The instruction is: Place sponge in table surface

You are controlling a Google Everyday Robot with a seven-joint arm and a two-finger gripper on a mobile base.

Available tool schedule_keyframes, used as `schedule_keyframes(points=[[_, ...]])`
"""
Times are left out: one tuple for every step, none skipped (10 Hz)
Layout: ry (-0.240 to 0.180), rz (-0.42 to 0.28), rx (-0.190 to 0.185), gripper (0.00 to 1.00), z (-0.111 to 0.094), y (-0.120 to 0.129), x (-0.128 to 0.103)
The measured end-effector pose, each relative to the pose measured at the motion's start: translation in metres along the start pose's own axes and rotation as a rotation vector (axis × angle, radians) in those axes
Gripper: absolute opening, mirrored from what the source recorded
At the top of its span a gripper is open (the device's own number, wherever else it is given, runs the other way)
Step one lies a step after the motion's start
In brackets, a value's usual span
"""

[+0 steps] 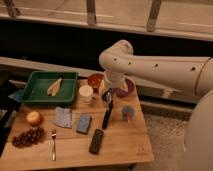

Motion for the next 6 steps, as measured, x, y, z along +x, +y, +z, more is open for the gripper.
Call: schedule_keyframes(points=[[0.009,-0.006,0.0,0.8,0.003,0.011,0.0],[0.03,-0.016,0.004,0.8,0.014,0.029,-0.001],[0.049,-0.027,0.001,0.8,0.025,0.044,0.002],[0.065,-0.037,-0.006,0.8,0.034,0.058,0.005],[0.076,-0.047,-0.019,0.8,0.042,0.072,0.008],[0.094,-0.065,-0.036,0.8,0.052,0.089,0.013]])
